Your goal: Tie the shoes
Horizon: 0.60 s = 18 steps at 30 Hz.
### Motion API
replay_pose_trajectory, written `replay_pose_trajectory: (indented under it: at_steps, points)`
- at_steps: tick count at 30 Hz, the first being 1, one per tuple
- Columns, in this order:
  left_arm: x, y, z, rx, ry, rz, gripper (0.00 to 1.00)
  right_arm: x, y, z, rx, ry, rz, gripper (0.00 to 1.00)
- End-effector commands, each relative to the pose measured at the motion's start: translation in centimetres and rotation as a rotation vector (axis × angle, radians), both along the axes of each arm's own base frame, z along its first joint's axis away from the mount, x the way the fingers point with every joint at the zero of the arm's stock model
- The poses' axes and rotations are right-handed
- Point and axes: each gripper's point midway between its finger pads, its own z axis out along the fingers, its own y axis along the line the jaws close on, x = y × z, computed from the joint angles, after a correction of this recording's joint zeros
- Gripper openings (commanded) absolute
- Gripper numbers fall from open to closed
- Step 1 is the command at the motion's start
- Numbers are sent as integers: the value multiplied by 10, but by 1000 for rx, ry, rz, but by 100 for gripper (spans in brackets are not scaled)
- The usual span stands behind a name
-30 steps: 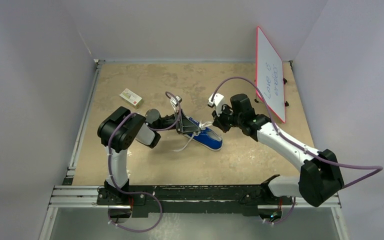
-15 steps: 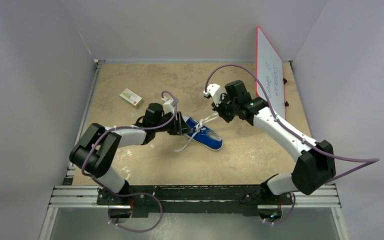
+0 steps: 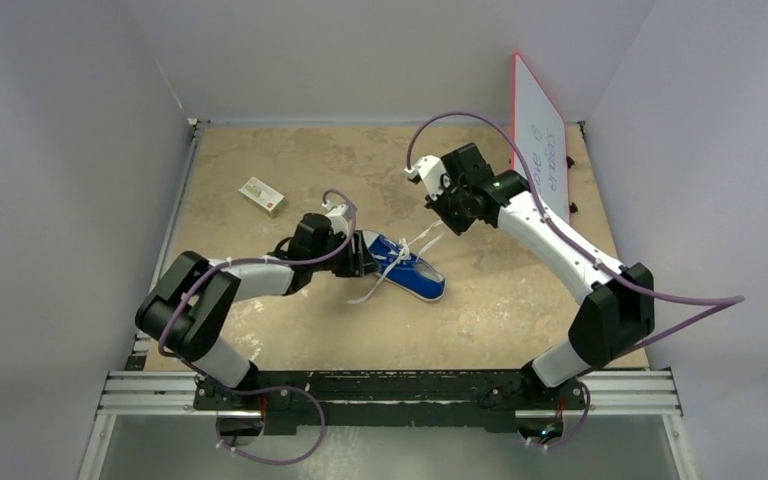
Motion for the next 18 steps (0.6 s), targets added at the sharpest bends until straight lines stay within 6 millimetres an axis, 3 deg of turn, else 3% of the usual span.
replay_pose_trajectory:
  at_steps: [1, 6, 9, 12, 15, 18]
  points:
    - [-9, -14, 4, 6, -31, -56, 51, 14, 9, 3, 36, -28, -25, 0]
    - [-31, -26, -12, 90, -2, -126, 50, 14, 20, -7, 85, 10, -28, 0]
    - [-36, -27, -19, 144, -15, -123, 40, 21, 20, -7, 110, -22, -90, 0]
    - [-37, -15, -26, 229, 5, -81, 22, 29, 10, -6, 103, -45, -200, 0]
    - [-39, 16, -26, 330, 56, 78, 0, 39, -4, -7, 82, -86, -311, 0]
    - [-55, 29, -23, 339, 133, 133, 0, 50, -18, -9, 69, -134, -383, 0]
